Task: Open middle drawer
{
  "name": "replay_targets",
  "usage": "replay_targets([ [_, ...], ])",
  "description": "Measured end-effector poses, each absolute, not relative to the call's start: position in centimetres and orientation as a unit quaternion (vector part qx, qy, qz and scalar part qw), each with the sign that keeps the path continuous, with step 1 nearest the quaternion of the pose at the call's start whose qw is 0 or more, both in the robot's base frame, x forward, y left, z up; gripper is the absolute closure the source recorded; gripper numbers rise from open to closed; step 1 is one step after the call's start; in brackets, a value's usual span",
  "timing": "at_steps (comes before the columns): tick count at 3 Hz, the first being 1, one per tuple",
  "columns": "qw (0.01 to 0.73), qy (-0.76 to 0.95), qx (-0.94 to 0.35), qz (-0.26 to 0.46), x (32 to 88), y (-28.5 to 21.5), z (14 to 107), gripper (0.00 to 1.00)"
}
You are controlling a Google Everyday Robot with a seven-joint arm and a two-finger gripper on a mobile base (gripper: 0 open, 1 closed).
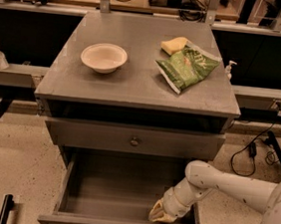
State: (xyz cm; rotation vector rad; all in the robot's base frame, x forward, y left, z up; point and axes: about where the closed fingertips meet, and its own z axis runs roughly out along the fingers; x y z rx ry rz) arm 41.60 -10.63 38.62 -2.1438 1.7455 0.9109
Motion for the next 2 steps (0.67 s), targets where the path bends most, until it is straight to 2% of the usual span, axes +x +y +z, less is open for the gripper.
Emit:
replay_targets([
  [2, 0.109, 0.587, -0.731, 0.332, 40.5, -10.6, 38.9, 1.0],
])
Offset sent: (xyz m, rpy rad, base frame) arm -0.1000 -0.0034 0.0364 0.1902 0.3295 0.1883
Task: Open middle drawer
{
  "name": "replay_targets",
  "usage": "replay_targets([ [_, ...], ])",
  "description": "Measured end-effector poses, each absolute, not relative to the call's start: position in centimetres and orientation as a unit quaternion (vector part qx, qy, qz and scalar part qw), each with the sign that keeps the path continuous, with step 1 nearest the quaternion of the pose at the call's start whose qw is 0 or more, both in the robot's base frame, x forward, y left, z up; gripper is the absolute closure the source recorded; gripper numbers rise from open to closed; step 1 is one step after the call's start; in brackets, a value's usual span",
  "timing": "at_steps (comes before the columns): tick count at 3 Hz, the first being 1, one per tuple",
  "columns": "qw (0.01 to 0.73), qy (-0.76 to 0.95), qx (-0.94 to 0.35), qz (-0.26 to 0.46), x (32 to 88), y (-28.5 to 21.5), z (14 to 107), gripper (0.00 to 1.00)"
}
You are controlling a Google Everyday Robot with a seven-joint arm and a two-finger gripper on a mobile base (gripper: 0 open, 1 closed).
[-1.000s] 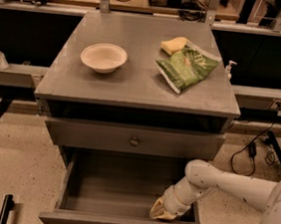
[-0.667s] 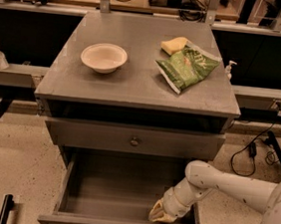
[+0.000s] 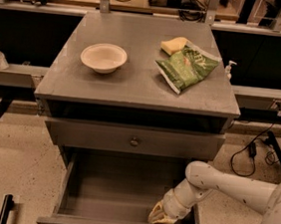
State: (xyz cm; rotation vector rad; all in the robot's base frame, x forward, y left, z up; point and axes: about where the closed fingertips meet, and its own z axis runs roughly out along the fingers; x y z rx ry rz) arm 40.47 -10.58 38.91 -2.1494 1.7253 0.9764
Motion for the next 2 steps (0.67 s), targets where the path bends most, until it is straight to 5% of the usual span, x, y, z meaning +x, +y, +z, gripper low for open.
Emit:
replay_targets([
  [2, 0.108, 0.579, -0.729, 0.348, 39.59, -10.53, 39.31, 1.0],
])
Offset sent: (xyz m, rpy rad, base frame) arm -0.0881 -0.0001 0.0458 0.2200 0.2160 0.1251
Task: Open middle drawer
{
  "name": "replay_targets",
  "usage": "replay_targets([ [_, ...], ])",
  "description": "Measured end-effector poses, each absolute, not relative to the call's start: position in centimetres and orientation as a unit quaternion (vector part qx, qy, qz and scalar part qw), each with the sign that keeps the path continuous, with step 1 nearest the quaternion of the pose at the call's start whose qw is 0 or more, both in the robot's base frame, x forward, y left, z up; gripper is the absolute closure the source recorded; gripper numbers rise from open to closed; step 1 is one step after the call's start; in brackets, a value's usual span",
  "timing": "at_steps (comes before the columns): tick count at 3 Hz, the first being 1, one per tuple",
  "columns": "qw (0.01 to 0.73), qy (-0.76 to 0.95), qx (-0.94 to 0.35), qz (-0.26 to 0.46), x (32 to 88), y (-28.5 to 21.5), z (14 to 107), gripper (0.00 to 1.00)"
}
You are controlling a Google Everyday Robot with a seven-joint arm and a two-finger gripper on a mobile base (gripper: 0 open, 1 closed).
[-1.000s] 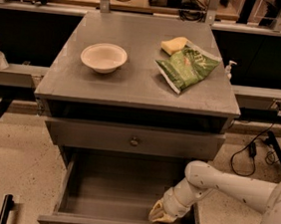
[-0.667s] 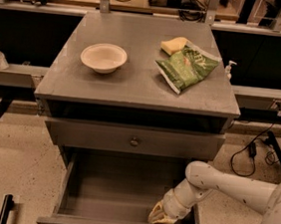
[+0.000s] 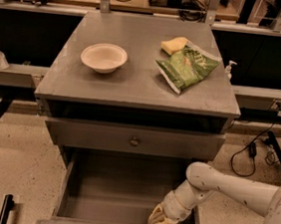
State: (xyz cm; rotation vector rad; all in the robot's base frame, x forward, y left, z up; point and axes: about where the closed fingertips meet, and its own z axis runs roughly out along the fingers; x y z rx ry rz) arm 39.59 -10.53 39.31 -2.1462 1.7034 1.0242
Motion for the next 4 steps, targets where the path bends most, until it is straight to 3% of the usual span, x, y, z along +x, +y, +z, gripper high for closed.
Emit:
replay_targets([
  [4, 0.14, 0.607, -0.703, 0.344, 38.7, -10.8, 41.0, 1.0],
])
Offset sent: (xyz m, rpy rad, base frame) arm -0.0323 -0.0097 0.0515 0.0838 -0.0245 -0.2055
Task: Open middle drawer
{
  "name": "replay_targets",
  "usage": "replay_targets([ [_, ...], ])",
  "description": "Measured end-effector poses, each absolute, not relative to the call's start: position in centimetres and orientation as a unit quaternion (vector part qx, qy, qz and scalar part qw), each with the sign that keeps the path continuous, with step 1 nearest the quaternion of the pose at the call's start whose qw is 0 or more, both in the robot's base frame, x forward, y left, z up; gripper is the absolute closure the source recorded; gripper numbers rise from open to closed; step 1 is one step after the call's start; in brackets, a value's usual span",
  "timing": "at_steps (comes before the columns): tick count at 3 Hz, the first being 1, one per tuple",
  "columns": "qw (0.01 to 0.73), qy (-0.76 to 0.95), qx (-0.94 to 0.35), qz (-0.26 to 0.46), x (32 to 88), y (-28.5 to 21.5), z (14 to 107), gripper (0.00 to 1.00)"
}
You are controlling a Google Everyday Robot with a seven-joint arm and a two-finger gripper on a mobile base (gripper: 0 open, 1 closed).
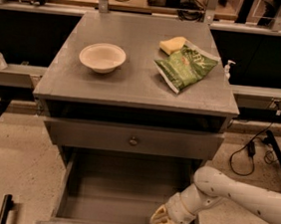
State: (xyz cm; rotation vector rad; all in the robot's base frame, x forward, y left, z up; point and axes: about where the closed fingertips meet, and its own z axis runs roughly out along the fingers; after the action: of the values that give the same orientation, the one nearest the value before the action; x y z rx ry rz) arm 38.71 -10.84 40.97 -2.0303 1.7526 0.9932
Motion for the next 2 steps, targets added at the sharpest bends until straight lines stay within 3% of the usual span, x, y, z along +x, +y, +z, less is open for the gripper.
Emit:
replay_targets([
  [1, 0.14, 0.607, -0.703, 0.344, 38.7, -10.8, 41.0, 1.0],
  [2, 0.221, 0.641, -0.669, 0.303, 39.9, -13.2, 44.7, 0.97],
])
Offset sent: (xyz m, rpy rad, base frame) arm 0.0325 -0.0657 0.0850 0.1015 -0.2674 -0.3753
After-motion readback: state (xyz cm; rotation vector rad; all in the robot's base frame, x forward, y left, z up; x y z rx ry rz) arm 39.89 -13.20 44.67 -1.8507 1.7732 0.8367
